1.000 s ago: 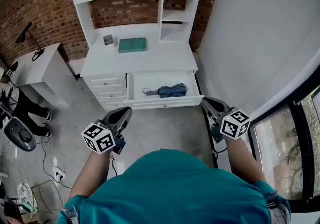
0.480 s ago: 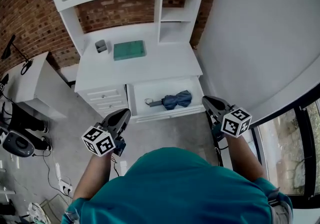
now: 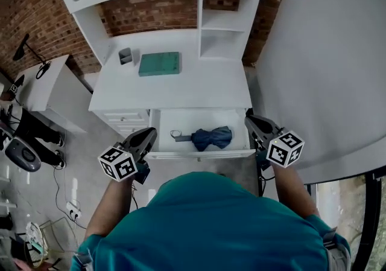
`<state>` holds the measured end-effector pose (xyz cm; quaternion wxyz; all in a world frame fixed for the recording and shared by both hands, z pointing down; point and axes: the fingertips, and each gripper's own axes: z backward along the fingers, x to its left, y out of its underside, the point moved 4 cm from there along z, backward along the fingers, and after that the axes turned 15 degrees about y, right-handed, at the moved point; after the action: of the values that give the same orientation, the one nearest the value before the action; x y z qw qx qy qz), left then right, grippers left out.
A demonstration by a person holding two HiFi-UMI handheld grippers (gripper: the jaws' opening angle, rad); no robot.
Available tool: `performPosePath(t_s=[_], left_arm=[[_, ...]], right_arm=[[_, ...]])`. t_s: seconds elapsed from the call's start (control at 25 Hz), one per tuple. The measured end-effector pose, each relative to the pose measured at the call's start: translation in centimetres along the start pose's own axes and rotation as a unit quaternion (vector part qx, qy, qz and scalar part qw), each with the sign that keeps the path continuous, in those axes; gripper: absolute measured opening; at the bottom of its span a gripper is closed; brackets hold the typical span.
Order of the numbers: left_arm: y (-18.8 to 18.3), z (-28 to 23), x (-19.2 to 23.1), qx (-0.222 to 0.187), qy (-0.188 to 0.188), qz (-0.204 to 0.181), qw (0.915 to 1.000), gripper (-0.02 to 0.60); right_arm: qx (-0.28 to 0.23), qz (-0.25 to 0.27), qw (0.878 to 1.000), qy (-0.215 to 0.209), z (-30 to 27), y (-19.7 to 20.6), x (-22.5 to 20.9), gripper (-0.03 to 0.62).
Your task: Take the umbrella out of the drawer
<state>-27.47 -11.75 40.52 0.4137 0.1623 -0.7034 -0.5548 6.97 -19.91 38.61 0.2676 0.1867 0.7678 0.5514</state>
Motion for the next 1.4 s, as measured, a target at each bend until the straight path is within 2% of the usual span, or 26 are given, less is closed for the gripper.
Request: performPosePath(t_s=[0.08, 0.2, 0.32, 0.44, 0.6, 0.76, 0.92, 1.24, 1.4], left_arm=[[0.8, -2.7, 1.0, -0.006, -0.032, 0.027, 0.9991, 0.015], [2.1, -6.3, 1.0, -0.004, -0.050, 0.061, 0.9969, 0.015], [2.0, -7.9, 1.9, -0.002, -0.067, 0.076, 0.9949, 0.015], [2.1, -8.5, 3.2, 0.009, -0.068, 0.072, 0.9950, 0.015], [2.5, -8.6, 5.4, 0.032, -0.054, 0.057, 0.9964, 0.015], [2.5, -9.6, 7.2, 0.063, -0.025, 0.044, 0.9967, 0.015], [3.7, -11.5, 8.1, 0.100, 0.001, 0.051, 0.9937, 0.015], [8.4, -15.8, 8.7, 0.191, 0.028, 0.032, 0.9807, 0.017], [10.7, -18.0, 9.3, 0.243, 0.040, 0.023, 0.9690, 0.017]], right_arm=[[0.010, 0.011, 1.000, -0.021, -1.5, -0.3, -2.9, 0.021], [0.026, 0.029, 0.998, -0.049, -3.0, -0.7, -6.3, 0.021], [0.025, 0.029, 0.997, -0.059, -4.3, -1.0, -8.3, 0.021], [0.024, 0.020, 0.998, -0.056, -5.5, -0.8, -9.1, 0.021], [0.024, 0.017, 0.999, -0.038, -6.8, -0.5, -8.4, 0.021], [0.024, 0.016, 0.999, -0.022, -7.4, -0.6, -7.7, 0.021], [0.035, 0.010, 0.999, -0.002, -7.5, -0.1, -8.0, 0.021], [0.049, -0.018, 0.999, 0.005, -8.5, 2.1, -10.0, 0.021], [0.056, -0.025, 0.998, 0.002, -8.9, 3.2, -10.4, 0.021]])
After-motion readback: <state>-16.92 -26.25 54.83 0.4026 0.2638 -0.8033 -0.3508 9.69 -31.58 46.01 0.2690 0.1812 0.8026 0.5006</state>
